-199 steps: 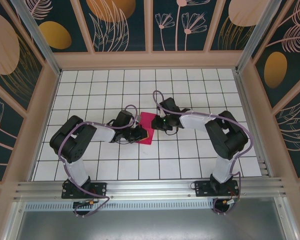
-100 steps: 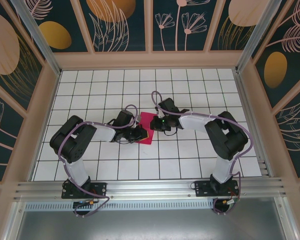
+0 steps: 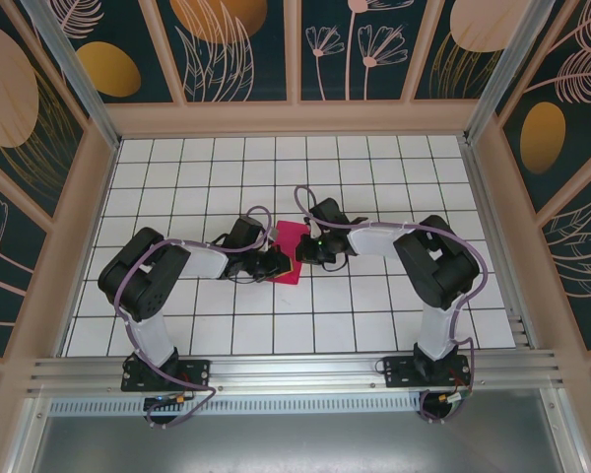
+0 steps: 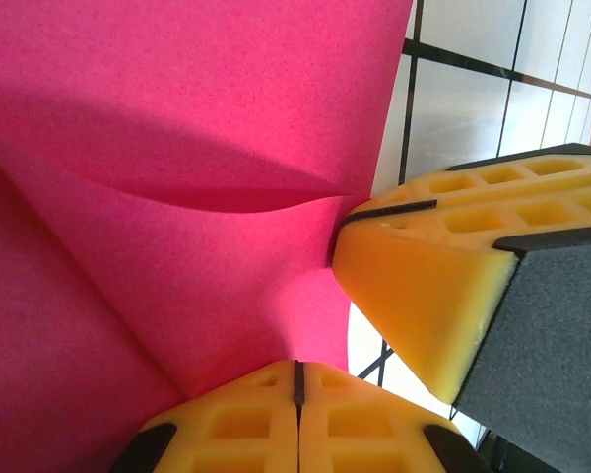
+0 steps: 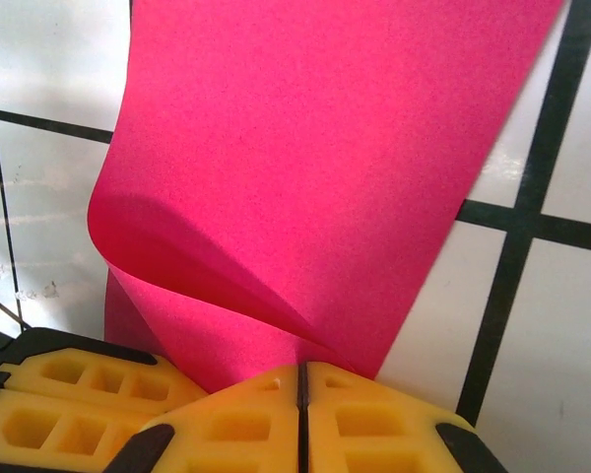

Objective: Fold a paper plane with a square sheet of paper (pick it up from the middle)
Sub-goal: Fold the triangle a second time at the center of the table.

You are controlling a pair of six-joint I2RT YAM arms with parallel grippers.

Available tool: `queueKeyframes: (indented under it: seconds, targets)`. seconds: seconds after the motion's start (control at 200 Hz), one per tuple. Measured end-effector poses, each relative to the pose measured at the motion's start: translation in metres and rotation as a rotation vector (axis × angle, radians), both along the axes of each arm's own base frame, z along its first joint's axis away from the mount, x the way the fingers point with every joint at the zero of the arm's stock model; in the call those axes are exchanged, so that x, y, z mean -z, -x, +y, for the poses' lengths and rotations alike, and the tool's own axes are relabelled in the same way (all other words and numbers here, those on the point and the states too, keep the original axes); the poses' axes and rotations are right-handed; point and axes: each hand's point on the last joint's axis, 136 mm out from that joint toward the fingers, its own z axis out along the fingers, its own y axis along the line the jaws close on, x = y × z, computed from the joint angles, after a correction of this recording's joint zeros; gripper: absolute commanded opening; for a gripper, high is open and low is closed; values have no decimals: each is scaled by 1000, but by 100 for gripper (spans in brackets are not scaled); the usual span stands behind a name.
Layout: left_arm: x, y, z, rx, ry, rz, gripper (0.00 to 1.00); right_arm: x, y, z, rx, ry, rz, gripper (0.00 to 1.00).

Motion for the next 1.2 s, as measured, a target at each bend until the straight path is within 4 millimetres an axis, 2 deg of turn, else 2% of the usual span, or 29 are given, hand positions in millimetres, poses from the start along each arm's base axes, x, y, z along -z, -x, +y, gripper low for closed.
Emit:
queueKeyframes:
  seconds: [0.2, 0.475, 0.57, 0.866, 1.201]
  targets:
    - [-4, -2, 1, -2, -13, -16, 16, 1, 0, -1, -11, 12, -1, 8]
    - [-33, -24, 5, -62, -35, -140, 13, 2, -1, -1, -34, 24, -16, 6]
    - [-30, -30, 6, -77, -55, -150, 12, 2, -1, -1, -42, 26, -22, 6]
    - [-1, -29, 13, -89, -129, -93, 11, 3, -1, -1, -46, 28, -22, 6]
    - [1, -31, 14, -78, -172, -85, 15, 5, -1, -2, -80, 55, -33, 4]
